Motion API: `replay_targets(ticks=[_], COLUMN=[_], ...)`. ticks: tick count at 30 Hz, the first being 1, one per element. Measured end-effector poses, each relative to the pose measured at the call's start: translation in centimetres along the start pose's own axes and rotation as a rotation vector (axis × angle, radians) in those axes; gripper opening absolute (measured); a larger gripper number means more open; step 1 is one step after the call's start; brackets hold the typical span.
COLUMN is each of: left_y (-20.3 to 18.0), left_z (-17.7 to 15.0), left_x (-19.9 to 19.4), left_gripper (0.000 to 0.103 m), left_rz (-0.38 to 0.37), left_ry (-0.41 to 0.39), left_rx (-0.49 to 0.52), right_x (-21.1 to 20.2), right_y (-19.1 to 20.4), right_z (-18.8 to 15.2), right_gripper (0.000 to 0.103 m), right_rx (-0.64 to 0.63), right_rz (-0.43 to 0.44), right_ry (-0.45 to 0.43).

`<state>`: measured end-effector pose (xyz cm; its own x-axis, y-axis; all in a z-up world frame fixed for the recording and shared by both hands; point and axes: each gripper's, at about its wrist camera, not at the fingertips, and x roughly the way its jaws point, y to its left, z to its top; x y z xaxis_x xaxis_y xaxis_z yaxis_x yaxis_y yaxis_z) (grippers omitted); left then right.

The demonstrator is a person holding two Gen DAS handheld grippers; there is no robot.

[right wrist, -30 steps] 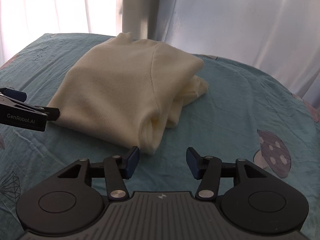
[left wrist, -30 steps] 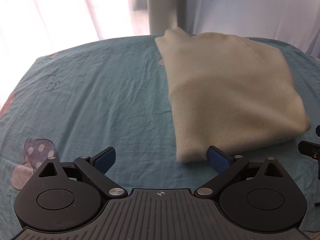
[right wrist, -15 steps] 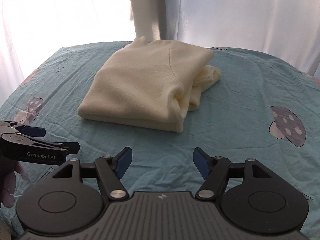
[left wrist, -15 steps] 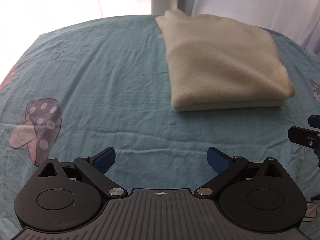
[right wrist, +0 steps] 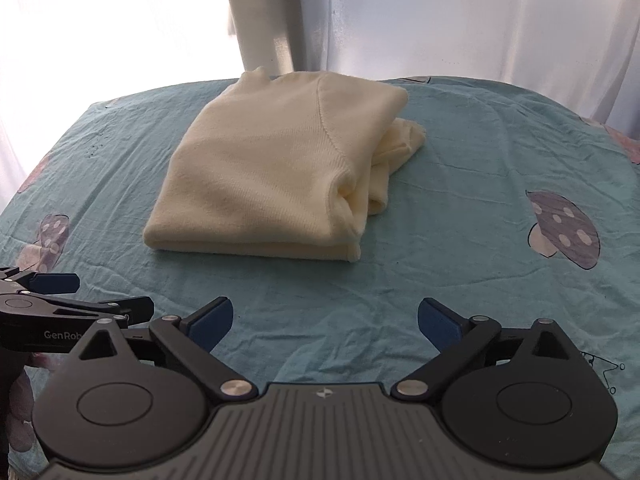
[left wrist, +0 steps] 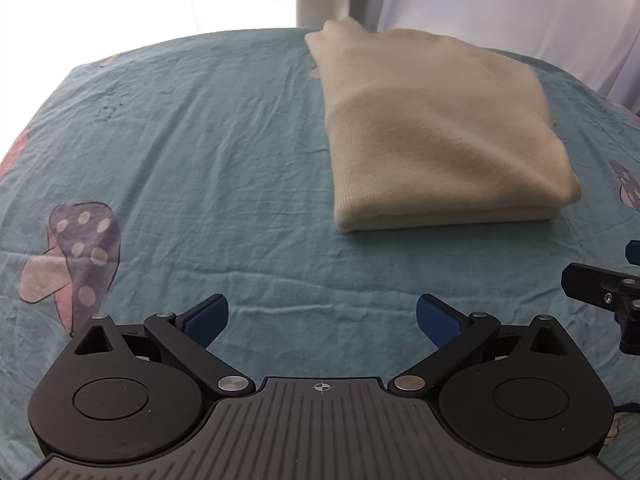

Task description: Fold small clothes

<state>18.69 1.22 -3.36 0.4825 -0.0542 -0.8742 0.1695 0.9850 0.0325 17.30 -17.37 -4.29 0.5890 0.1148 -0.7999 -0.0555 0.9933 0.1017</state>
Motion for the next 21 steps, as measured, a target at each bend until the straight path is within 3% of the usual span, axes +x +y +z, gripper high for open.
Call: replay_targets(ticks=[6, 12, 21], left_y=[-0.7, -1.7, -1.3], left_z=[1.0, 1.8, 2.5], left_x=[-0.9, -1.4, -1.8], left_gripper=[0.103, 0.103, 0.103], left_rz=[-0.008, 0.008, 0.014], left_ry=[0.008, 0.018, 0.03], left_rx=[0.003, 0.052, 0.029], right_x=[-0.1, -0.8, -1.4], right_y=[0.8, 1.6, 2.0], right_z=[0.4, 1.0, 1.5], right_gripper=[0.099, 0.099, 0.099], right_rx=[-0.003, -0.007, -0.053], right_rz=[-0.023, -0.04, -0.057], right_ry=[0.068, 0.089, 0.096])
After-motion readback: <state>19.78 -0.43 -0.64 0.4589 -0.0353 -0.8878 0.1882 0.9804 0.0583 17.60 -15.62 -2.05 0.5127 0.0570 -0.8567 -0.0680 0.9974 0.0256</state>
